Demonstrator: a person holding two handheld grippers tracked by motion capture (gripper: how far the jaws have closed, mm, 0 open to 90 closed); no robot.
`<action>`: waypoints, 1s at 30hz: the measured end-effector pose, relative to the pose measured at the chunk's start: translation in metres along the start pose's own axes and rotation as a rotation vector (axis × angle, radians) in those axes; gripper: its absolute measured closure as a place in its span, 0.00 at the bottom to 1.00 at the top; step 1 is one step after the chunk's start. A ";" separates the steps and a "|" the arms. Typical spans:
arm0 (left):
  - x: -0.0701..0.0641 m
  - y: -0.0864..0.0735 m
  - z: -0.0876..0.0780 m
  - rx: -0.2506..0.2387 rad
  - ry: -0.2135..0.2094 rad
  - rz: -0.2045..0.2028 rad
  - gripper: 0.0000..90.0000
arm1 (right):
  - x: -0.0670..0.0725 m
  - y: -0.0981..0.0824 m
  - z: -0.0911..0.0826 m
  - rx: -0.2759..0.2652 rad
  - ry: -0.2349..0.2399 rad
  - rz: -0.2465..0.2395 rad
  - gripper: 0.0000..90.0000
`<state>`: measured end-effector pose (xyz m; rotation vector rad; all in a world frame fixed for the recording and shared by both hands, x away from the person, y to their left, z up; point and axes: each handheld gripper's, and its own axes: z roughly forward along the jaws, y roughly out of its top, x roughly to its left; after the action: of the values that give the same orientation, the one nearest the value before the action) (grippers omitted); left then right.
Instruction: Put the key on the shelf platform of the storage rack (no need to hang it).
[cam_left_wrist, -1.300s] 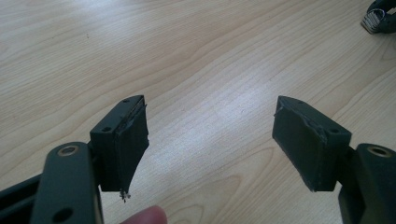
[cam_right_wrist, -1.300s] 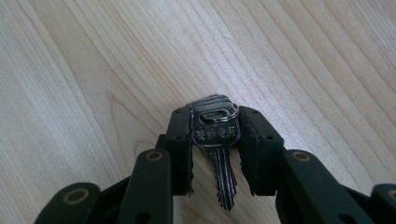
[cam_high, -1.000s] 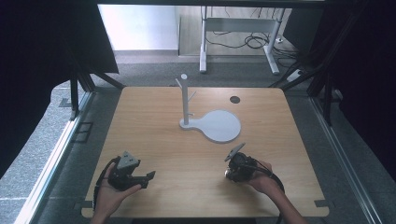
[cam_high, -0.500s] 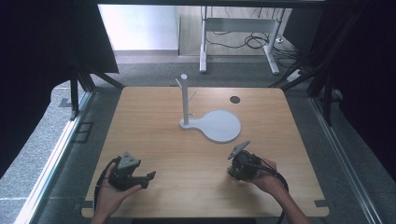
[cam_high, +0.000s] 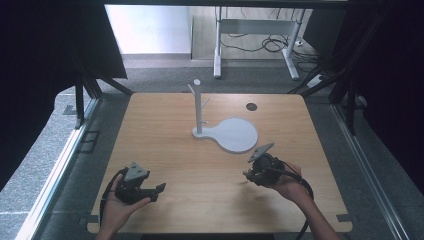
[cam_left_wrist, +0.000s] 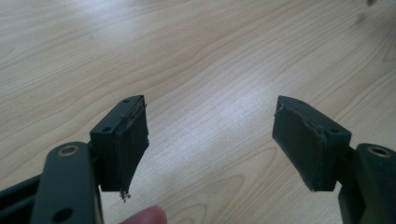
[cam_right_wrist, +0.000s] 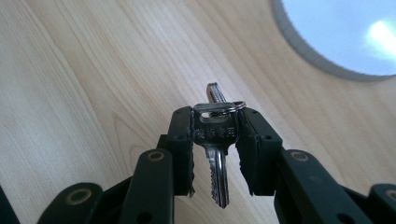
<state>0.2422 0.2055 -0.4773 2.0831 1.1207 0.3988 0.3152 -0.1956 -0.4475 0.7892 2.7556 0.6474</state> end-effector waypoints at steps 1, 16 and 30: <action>0.000 0.000 0.000 0.000 0.001 0.000 0.30 | -0.001 0.001 -0.003 -0.006 -0.002 0.004 0.75; 0.000 0.000 0.001 0.002 -0.001 0.001 0.30 | -0.018 0.018 -0.021 -0.031 -0.009 0.018 0.75; -0.001 0.000 0.001 0.008 -0.007 0.004 0.30 | -0.035 0.033 -0.026 -0.039 -0.008 0.045 0.75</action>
<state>0.2426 0.2044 -0.4779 2.0924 1.1158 0.3892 0.3518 -0.1987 -0.4066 0.8454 2.7163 0.7025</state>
